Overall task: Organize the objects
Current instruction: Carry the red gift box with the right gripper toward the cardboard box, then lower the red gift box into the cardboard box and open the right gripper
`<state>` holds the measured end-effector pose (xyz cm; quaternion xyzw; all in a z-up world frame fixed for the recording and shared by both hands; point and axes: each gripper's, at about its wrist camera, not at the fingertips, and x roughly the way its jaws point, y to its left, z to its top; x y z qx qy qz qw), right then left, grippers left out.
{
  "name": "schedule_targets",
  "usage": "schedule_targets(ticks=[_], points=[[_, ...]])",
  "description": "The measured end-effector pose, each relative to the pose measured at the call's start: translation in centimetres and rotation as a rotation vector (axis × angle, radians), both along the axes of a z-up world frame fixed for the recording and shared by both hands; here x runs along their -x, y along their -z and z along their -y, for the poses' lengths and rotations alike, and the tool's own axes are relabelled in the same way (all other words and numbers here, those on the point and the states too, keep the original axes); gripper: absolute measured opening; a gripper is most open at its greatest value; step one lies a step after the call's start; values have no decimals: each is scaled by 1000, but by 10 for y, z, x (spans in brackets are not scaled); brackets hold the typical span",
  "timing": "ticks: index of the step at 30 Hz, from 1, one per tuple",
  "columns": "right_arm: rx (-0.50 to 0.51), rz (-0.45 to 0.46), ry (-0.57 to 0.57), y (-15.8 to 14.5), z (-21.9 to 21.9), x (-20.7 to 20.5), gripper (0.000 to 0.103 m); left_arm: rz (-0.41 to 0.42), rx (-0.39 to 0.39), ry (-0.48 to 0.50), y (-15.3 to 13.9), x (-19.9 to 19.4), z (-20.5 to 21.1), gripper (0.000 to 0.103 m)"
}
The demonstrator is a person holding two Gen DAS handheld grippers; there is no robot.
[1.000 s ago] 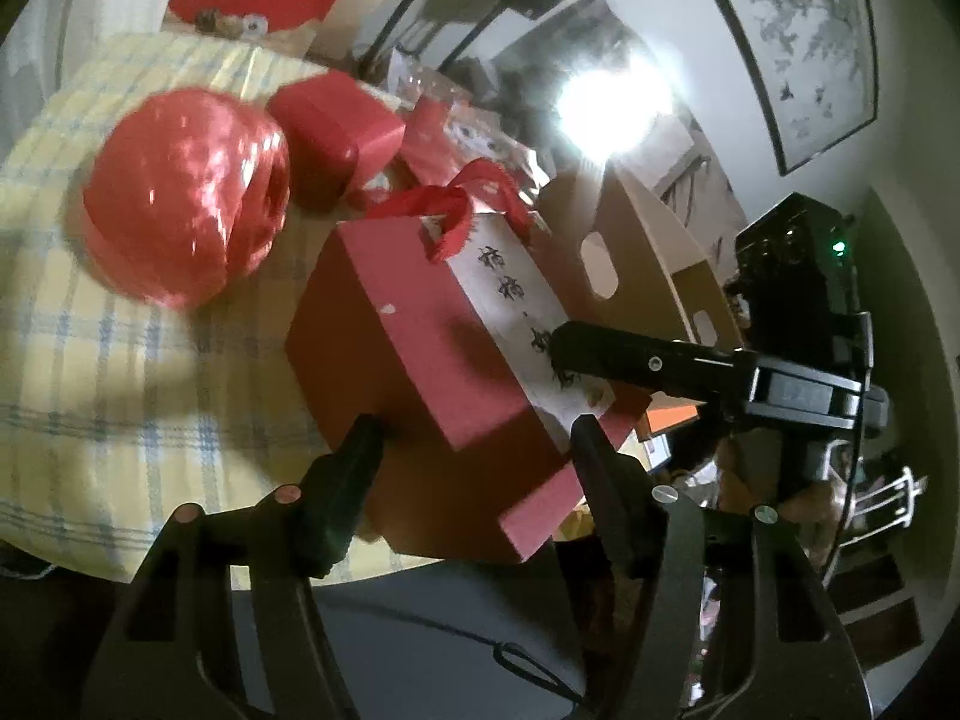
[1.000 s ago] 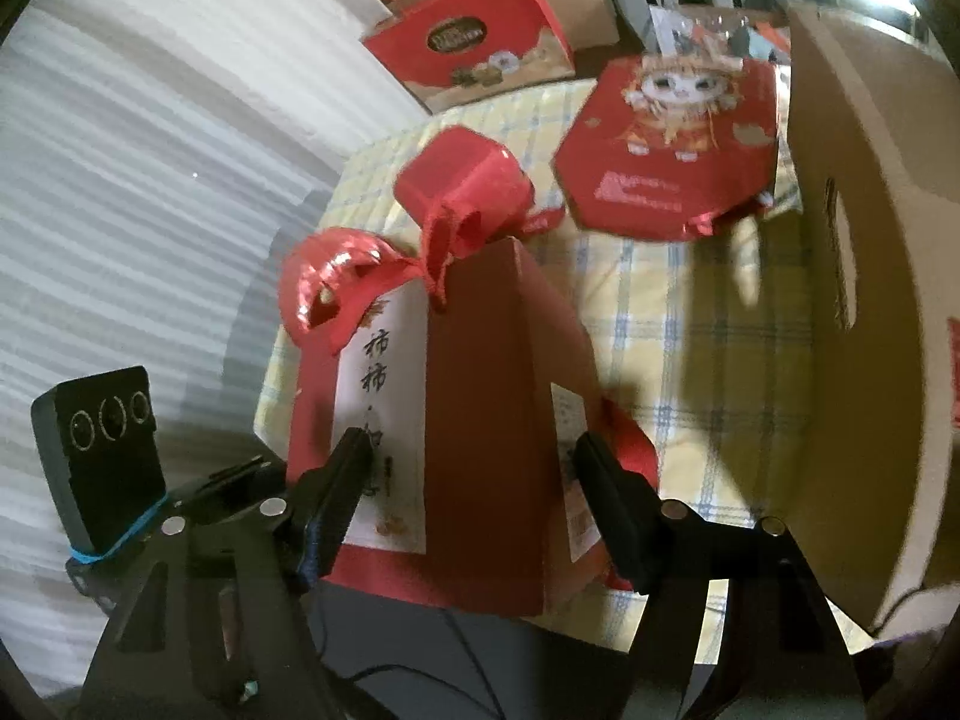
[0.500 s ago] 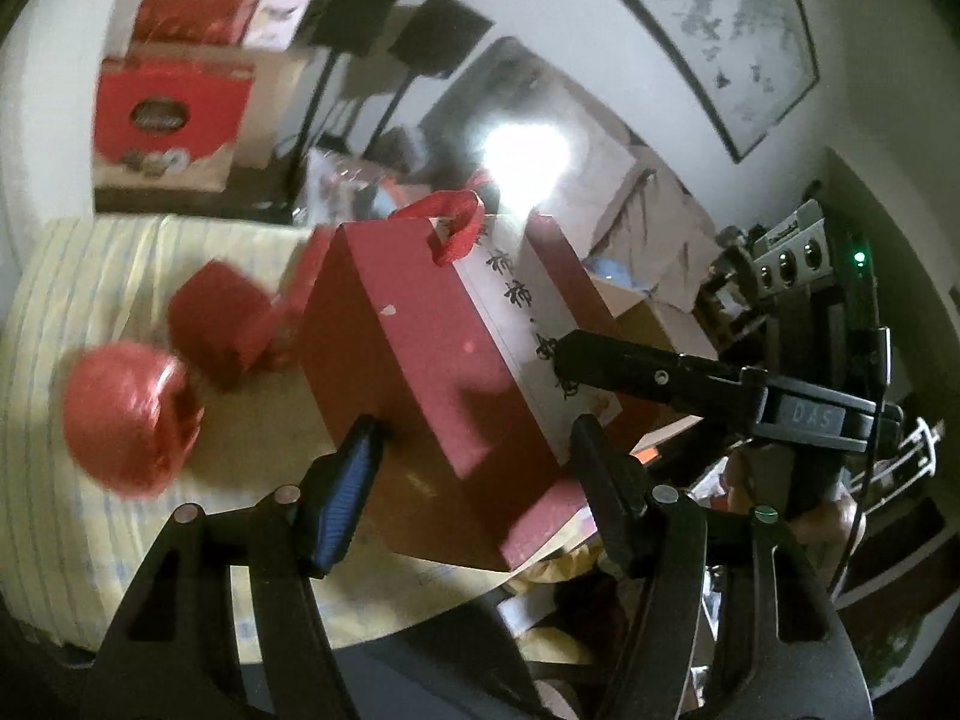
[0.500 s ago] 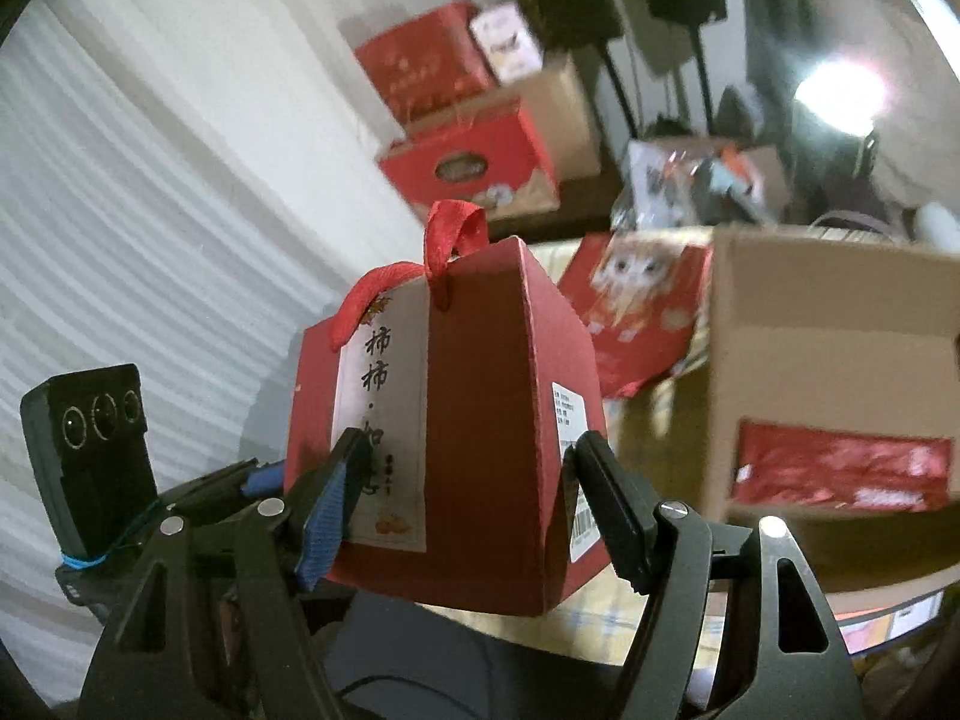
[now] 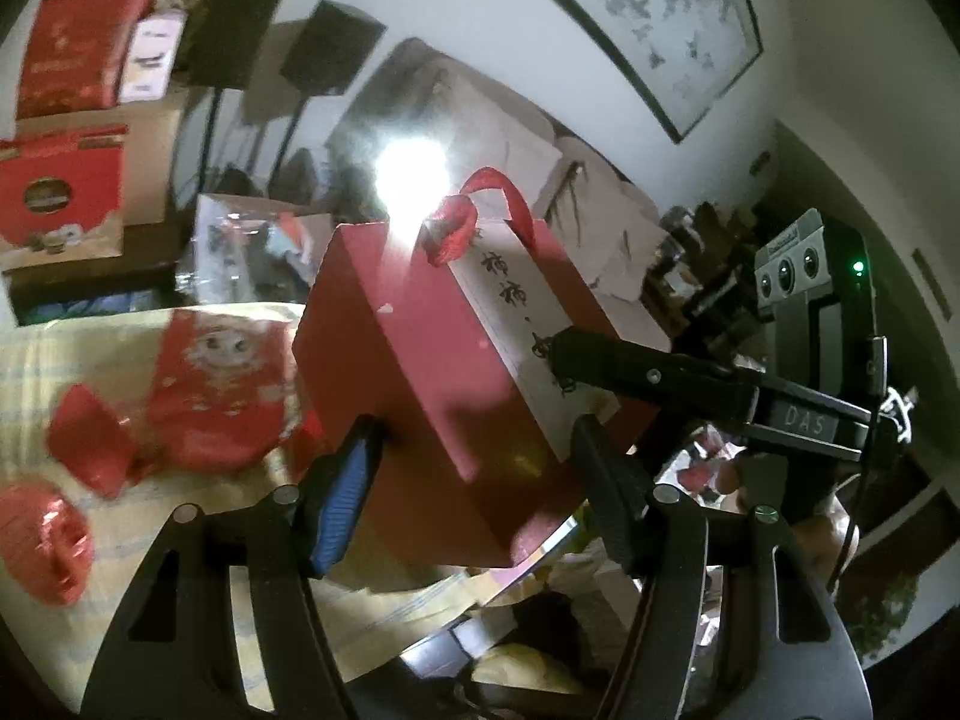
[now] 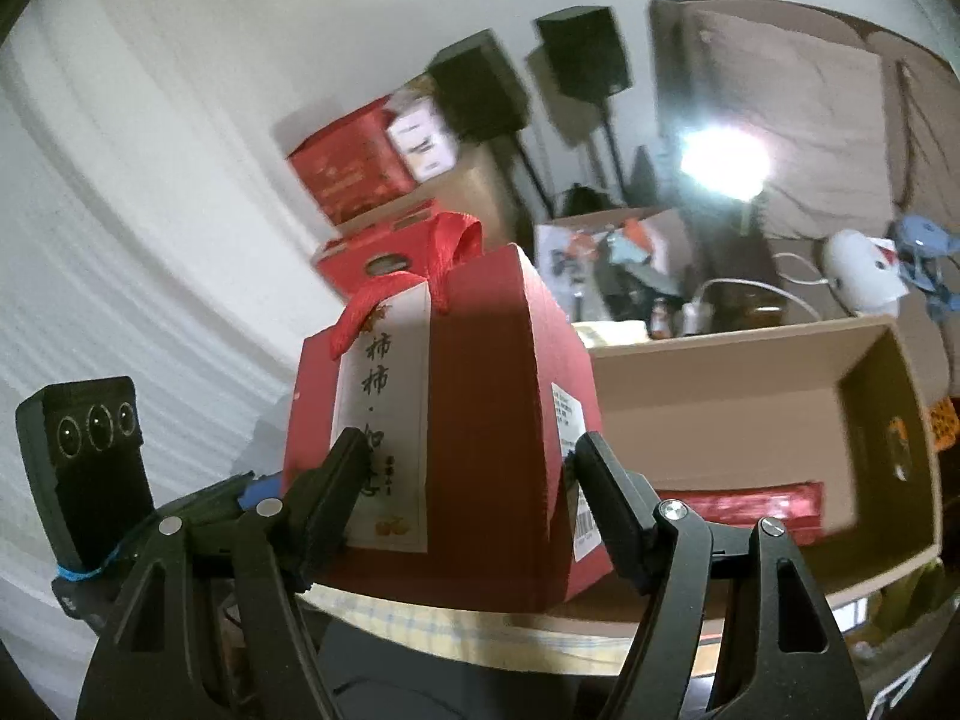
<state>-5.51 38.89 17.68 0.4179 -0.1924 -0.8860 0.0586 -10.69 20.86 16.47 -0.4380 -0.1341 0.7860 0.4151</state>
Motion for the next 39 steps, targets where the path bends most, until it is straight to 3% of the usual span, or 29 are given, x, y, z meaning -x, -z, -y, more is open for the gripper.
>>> schedule_targets(ticks=[4,29,39], points=[[-8,7,51,5,-36,-5,73,7,10,28,5,3,-40,63],[-21,167,276,109,-224,-30,73,248,126,176,118,20,-258,63],[-70,256,303,149,-247,-29,72,325,187,228,156,10,-290,62]])
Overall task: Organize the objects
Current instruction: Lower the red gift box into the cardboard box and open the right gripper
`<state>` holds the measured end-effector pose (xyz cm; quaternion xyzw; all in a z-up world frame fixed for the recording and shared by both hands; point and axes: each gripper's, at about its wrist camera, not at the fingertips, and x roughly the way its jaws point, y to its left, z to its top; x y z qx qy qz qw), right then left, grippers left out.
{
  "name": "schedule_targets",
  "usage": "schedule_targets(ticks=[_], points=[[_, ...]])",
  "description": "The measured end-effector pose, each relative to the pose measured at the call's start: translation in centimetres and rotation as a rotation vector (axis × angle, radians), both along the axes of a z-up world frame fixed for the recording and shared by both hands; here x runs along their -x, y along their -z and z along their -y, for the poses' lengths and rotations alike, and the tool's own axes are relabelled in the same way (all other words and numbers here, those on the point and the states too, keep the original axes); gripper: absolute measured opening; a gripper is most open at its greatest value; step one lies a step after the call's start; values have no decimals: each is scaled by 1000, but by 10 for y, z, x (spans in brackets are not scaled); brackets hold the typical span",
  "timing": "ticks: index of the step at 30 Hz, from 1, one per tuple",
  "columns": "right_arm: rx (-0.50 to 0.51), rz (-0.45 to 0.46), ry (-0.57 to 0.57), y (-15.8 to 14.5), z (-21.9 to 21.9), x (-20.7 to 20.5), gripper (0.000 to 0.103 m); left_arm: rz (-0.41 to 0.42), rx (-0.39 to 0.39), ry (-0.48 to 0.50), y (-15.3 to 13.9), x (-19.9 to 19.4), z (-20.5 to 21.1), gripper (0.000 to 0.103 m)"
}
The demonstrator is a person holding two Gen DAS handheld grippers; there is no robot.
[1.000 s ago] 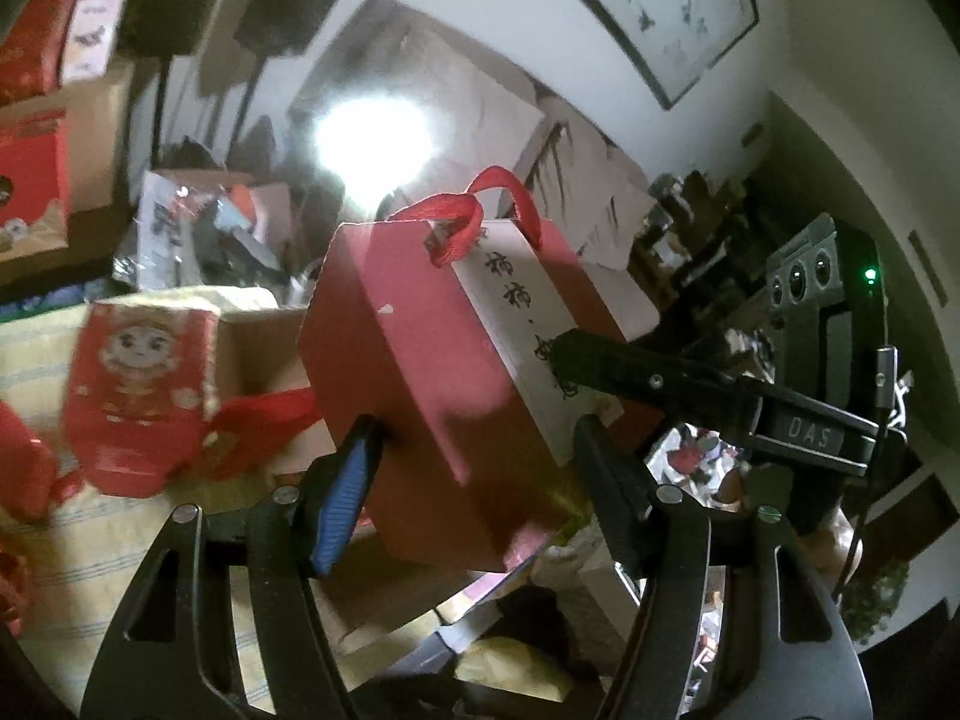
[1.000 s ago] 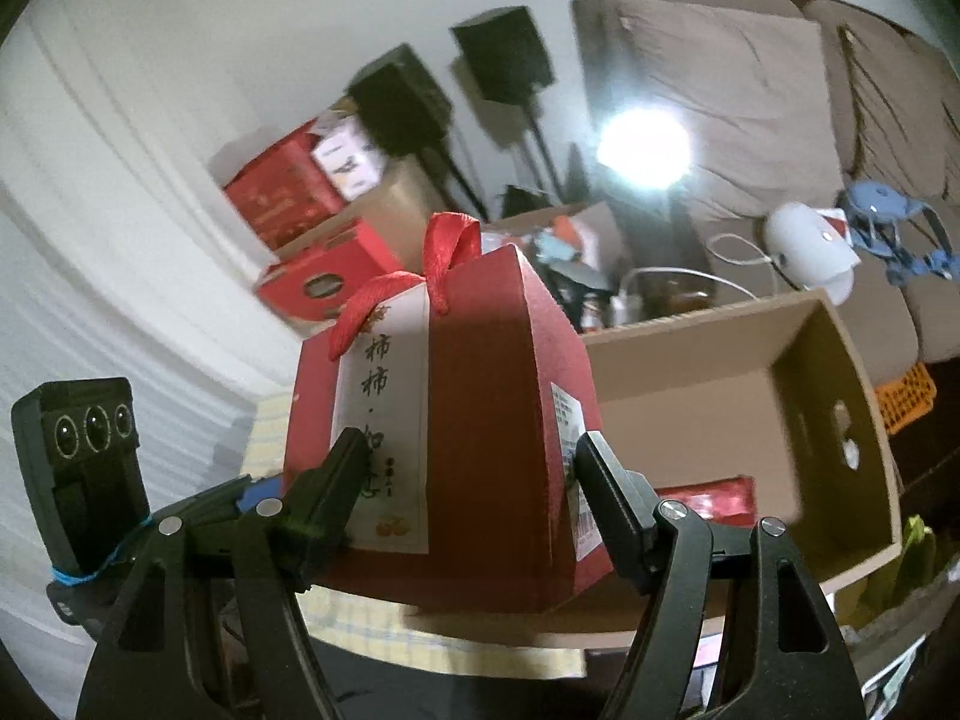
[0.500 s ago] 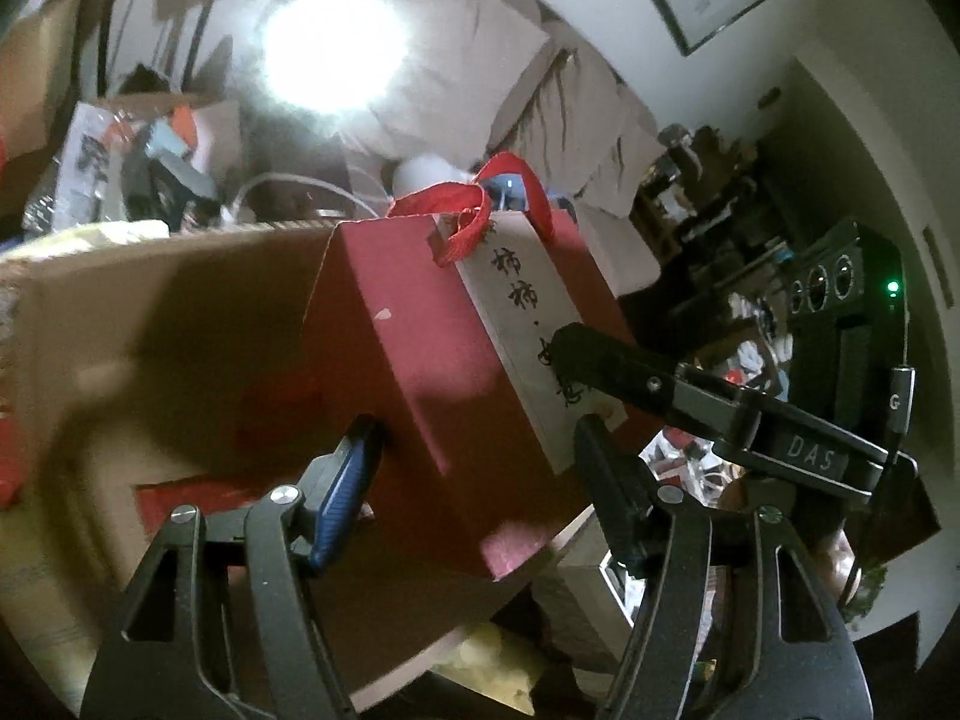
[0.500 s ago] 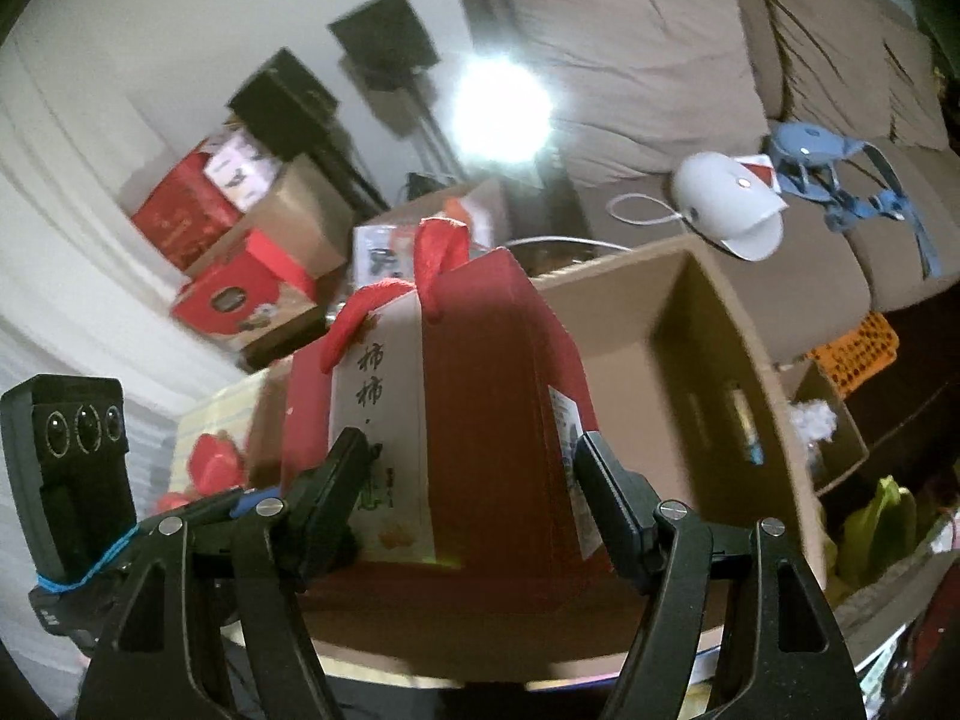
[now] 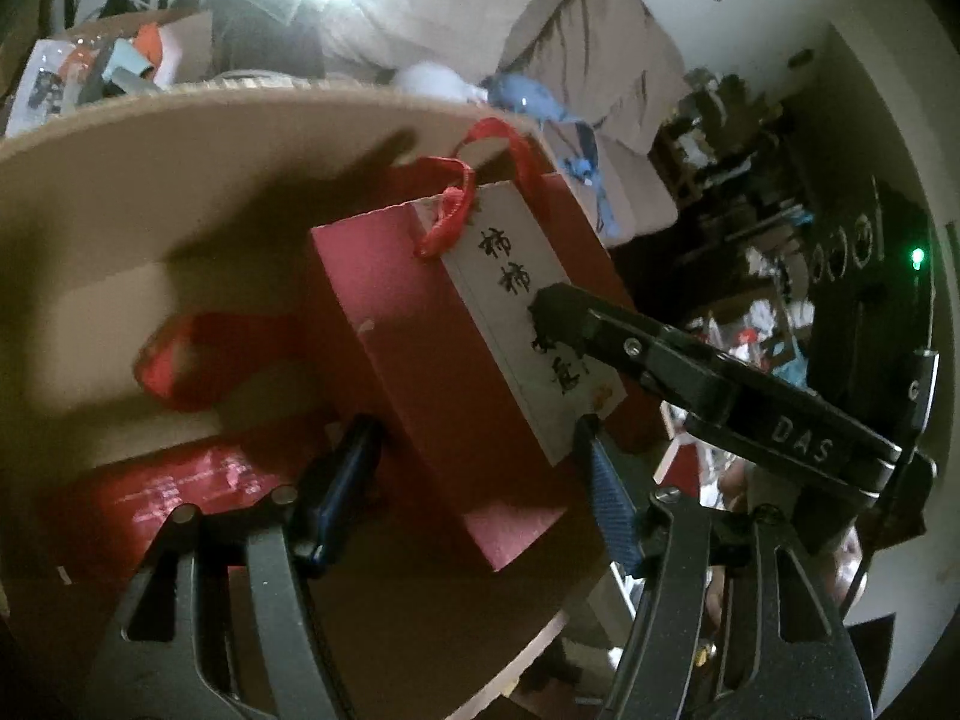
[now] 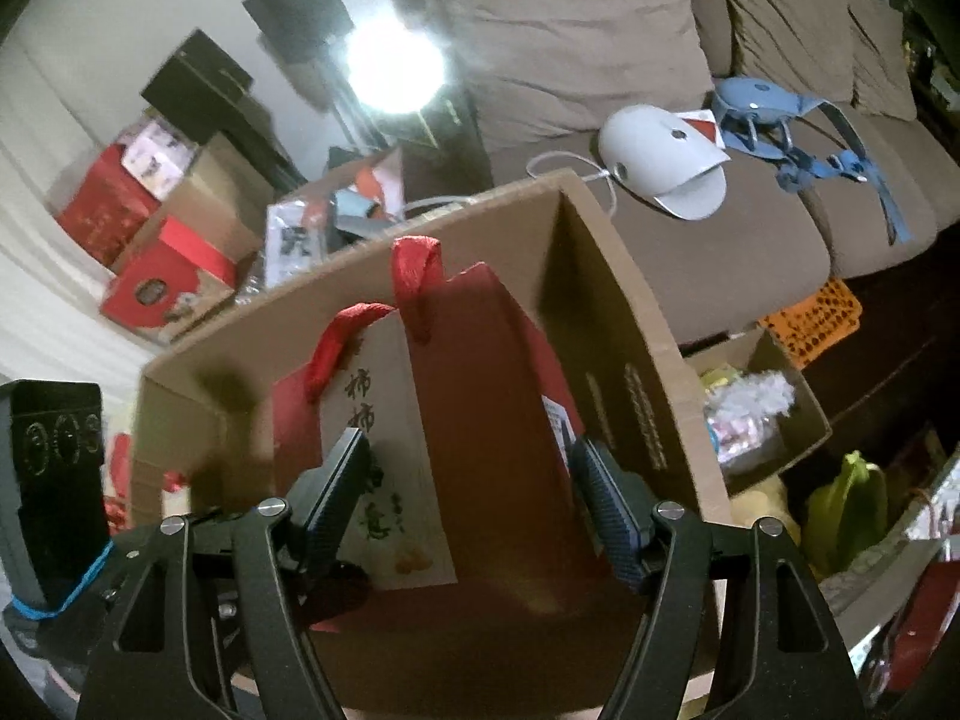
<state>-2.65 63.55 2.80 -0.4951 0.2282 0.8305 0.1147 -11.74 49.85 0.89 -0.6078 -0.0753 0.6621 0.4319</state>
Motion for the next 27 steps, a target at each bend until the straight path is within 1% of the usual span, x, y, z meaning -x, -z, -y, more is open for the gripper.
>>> schedule_targets(ticks=[2,5,7,10,11,12,14,15,17,22,24,27], points=[[-15,17,6,3,0,-2,72,6,4,17,3,-5,-4,62],[-23,34,24,5,-5,-10,73,-10,1,45,1,-14,-8,62],[-39,48,34,4,-6,-14,73,3,4,74,2,-19,-11,62],[-51,34,37,-4,-3,-22,73,-1,7,98,-1,-26,-9,62],[-52,24,36,-7,-2,-23,73,-5,7,99,-4,-26,-8,63],[-50,6,37,-11,-1,-25,73,-13,8,97,-7,-27,-4,65],[-49,-24,40,-22,3,-28,73,-23,2,90,-14,-25,4,75],[-55,-35,38,-28,6,-29,73,-30,-7,84,-19,-24,11,77],[-71,-55,21,-39,17,-28,73,-56,-14,74,-30,-22,25,83],[-102,-83,-35,-54,47,-19,75,-124,11,53,-48,-20,60,87],[-119,-85,-50,-56,60,-15,77,-158,26,37,-55,-22,74,87],[-137,-86,-65,-55,75,-10,79,-187,39,11,-59,-17,96,87]])
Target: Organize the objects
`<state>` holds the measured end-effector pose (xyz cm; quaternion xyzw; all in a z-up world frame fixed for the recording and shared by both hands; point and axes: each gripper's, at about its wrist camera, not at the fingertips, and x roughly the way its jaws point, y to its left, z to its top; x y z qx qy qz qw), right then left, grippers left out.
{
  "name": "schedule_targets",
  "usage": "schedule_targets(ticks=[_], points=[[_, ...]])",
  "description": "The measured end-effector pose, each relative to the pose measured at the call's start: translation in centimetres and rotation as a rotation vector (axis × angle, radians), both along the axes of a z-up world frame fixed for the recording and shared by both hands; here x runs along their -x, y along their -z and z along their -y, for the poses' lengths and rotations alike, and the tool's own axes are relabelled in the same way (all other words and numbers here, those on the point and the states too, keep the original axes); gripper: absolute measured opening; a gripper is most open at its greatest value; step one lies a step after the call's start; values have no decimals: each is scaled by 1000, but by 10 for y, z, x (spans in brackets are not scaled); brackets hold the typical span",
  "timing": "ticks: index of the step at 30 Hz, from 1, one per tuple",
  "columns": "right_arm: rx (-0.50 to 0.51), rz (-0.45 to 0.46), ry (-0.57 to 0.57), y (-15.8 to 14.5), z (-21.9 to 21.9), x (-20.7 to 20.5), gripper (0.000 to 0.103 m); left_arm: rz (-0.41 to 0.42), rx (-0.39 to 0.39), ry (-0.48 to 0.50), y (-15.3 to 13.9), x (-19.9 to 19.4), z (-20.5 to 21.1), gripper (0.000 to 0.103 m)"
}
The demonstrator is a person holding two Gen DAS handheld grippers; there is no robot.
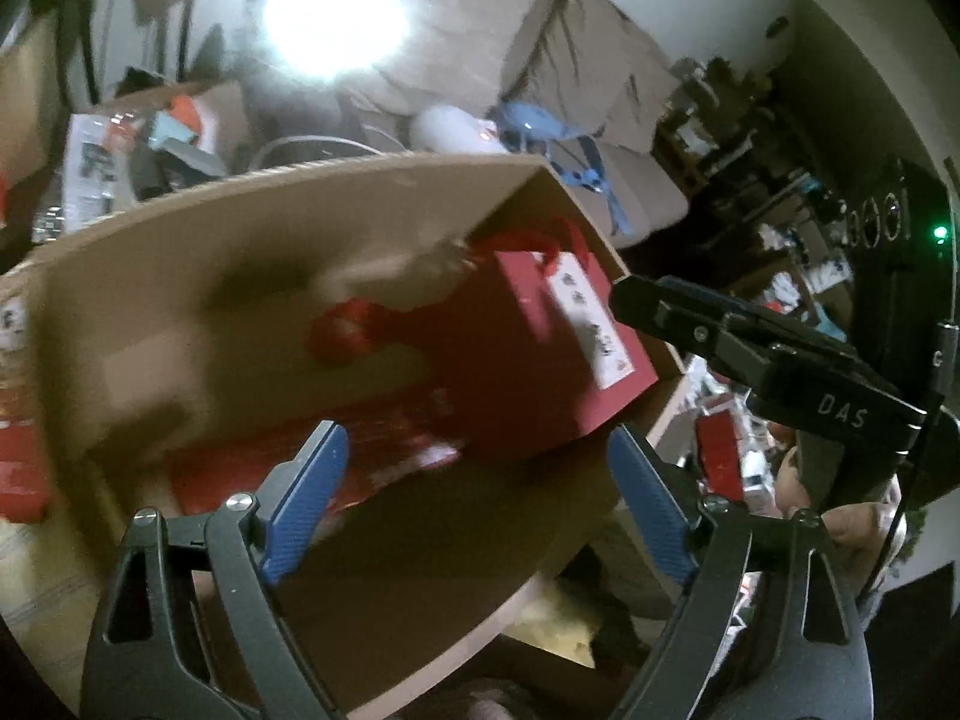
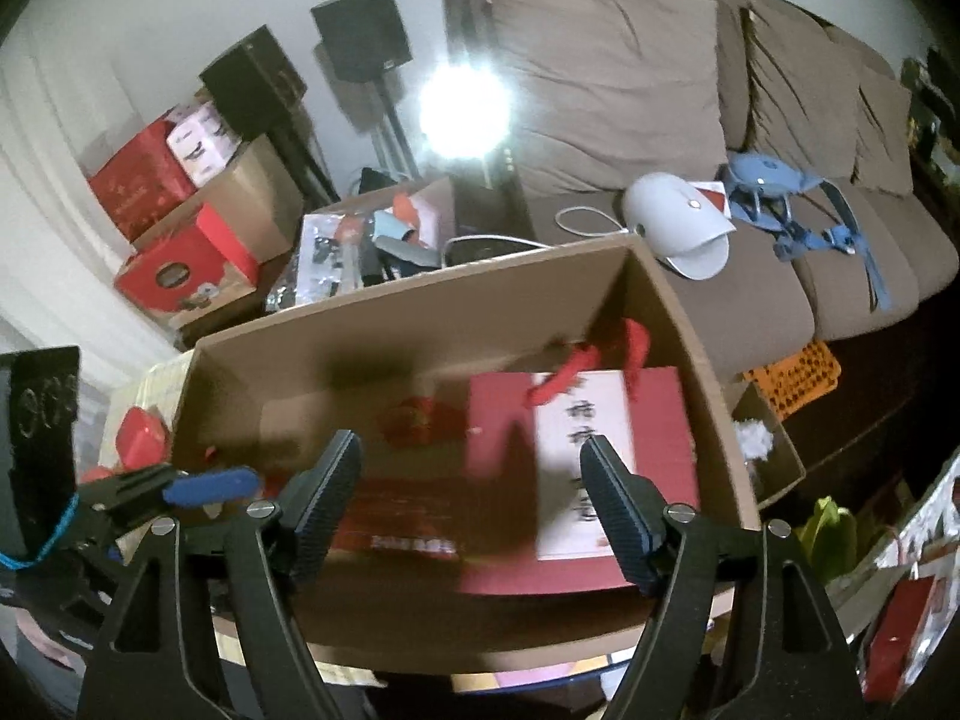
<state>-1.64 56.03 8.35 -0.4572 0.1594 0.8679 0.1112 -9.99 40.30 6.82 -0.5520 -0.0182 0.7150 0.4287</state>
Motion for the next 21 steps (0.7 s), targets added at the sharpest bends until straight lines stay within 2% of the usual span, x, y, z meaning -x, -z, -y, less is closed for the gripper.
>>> schedule_targets(ticks=[6,8,11,15,21], points=[[-67,-7,-13,0,32,9,84,-56,19,-61,-10,8,45,89],[-85,-2,-28,1,46,12,85,-69,14,-91,-14,12,61,101],[-103,1,-47,2,62,14,90,-75,17,-125,-18,19,82,101],[-114,-4,-71,3,86,16,102,-84,25,-179,-19,26,114,101],[-137,-14,-104,5,124,22,102,-144,61,-241,-21,27,158,102]])
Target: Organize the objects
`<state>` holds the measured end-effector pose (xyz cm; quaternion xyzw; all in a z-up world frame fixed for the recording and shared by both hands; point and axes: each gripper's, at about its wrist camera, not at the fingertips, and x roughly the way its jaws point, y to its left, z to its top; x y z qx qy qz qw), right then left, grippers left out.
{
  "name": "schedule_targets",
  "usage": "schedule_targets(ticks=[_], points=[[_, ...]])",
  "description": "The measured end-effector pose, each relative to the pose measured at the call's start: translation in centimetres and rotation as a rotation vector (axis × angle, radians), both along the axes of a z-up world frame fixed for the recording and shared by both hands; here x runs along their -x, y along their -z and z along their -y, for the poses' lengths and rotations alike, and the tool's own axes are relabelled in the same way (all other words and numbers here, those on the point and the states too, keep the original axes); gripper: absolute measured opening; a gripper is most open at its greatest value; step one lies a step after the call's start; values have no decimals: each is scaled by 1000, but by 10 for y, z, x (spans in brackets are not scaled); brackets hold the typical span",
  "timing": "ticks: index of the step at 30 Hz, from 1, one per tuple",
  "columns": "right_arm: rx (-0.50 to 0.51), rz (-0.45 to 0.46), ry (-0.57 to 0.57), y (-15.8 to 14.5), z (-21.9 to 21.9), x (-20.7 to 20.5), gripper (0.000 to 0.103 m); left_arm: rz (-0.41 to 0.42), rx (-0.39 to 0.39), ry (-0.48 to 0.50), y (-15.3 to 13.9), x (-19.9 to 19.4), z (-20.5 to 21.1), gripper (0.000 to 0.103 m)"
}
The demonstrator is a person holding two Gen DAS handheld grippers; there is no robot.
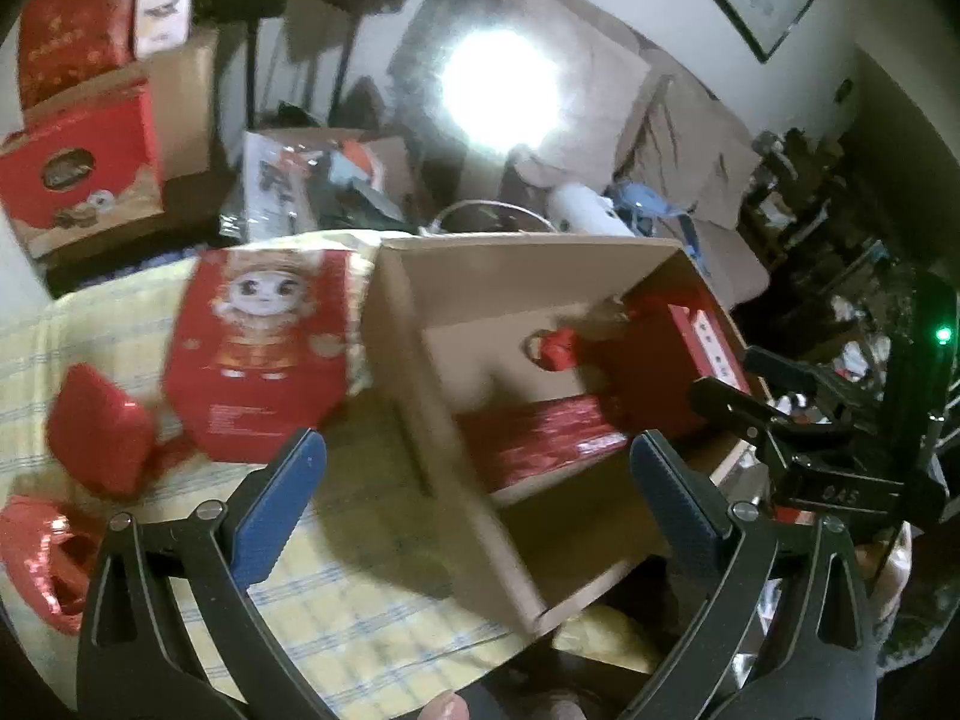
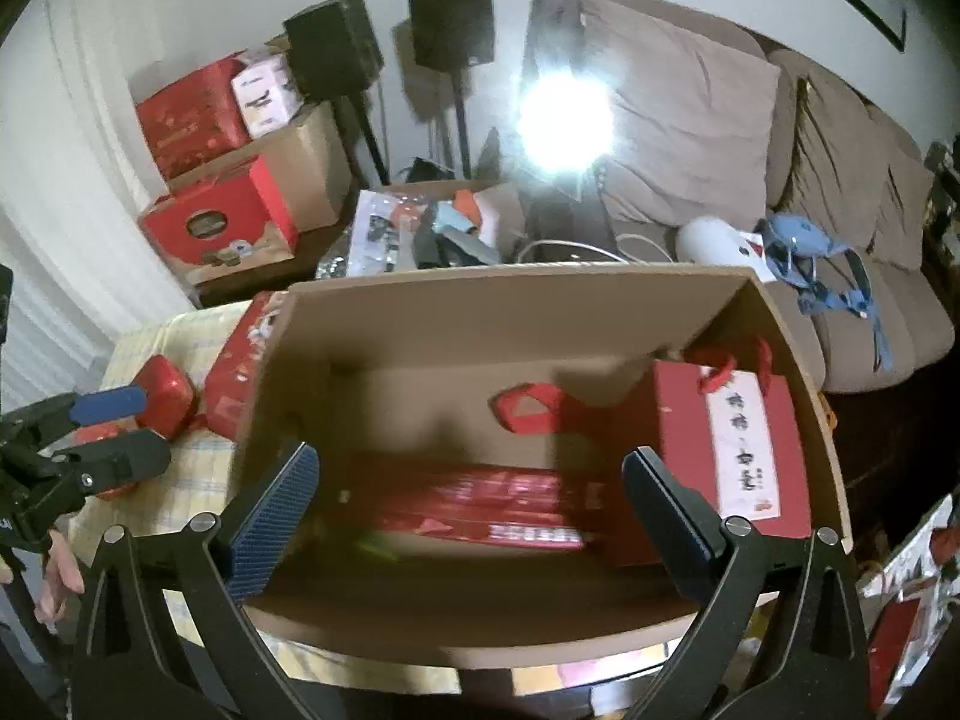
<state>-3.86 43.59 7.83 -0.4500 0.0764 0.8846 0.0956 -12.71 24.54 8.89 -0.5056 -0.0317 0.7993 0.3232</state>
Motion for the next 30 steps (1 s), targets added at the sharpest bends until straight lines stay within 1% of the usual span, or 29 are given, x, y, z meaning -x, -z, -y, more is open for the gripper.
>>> schedule_targets(ticks=[3,6,14,21,30], points=[[-22,-7,-21,1,20,3,102,-28,11,-26,0,-1,22,102],[-32,-14,-47,0,38,5,102,-31,8,-50,1,-2,41,102],[-26,-42,-94,-5,80,9,102,-78,39,-119,0,-6,88,102],[-28,-58,-128,-5,106,15,102,-132,71,-179,-2,-15,119,102],[1,-65,-187,-2,141,28,102,-142,96,-240,1,-14,159,102]])
